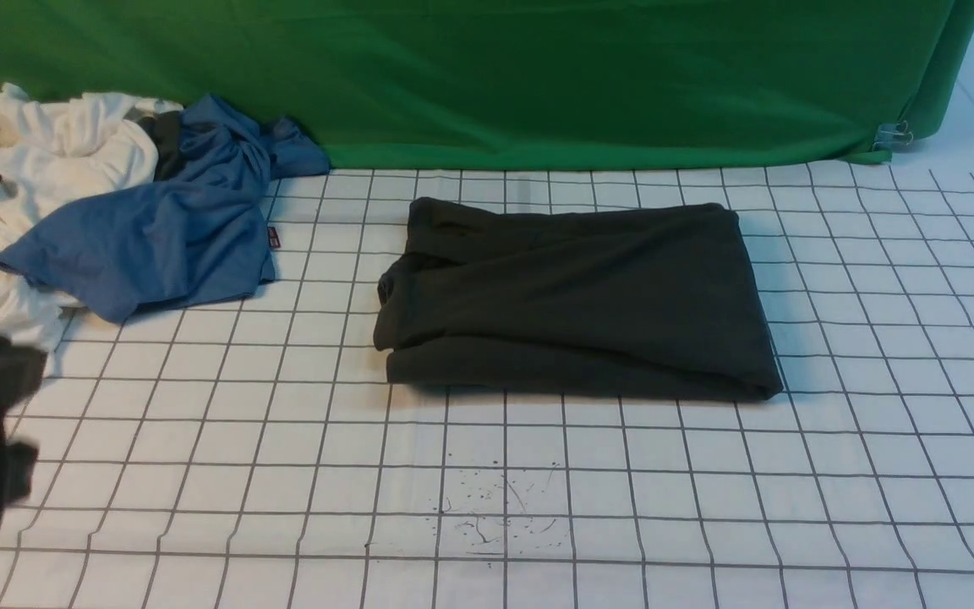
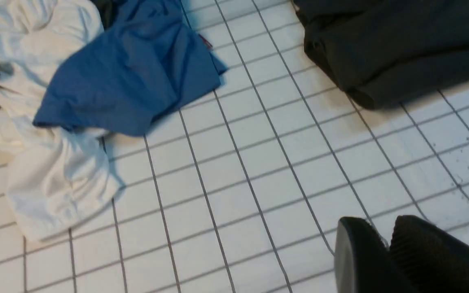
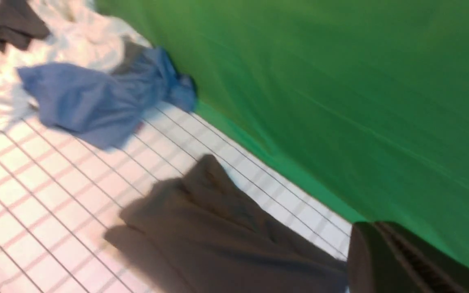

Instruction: Fold a long-sleeved shirt over a white checkered tablecloth.

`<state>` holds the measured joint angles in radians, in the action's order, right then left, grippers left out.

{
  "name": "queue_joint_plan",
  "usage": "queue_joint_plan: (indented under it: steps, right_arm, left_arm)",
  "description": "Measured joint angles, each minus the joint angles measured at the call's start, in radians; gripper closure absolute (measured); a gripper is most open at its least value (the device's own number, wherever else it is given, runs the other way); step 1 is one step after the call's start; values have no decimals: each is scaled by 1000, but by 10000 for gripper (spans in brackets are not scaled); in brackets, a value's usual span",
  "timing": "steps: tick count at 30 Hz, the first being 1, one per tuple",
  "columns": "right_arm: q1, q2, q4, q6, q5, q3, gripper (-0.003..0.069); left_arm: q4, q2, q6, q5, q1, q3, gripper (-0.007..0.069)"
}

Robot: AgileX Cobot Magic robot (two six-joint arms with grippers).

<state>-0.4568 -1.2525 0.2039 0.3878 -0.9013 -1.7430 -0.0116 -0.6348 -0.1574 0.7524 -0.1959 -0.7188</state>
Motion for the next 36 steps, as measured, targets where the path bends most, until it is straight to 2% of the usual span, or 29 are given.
queue_joint_plan:
  steps: [4, 11, 16, 23, 36]
  right_arm:
    - [-46, 153, 0, 2, 193, 226, 629]
    - [-87, 438, 1, 3, 502, 595, 620]
    - [-88, 615, 1, 3, 628, 755, 615]
    - [-88, 725, 1, 3, 666, 804, 608]
    - [-88, 731, 1, -5, 668, 804, 578]
  left_arm:
    - [-44, 215, 0, -56, 0, 185, 655]
    - [-119, 564, 0, -205, 0, 350, 661]
    - [-109, 635, 0, -258, 0, 367, 661]
    - [-94, 635, 0, -262, 0, 367, 657]
    - [-93, 635, 0, -263, 0, 367, 656]
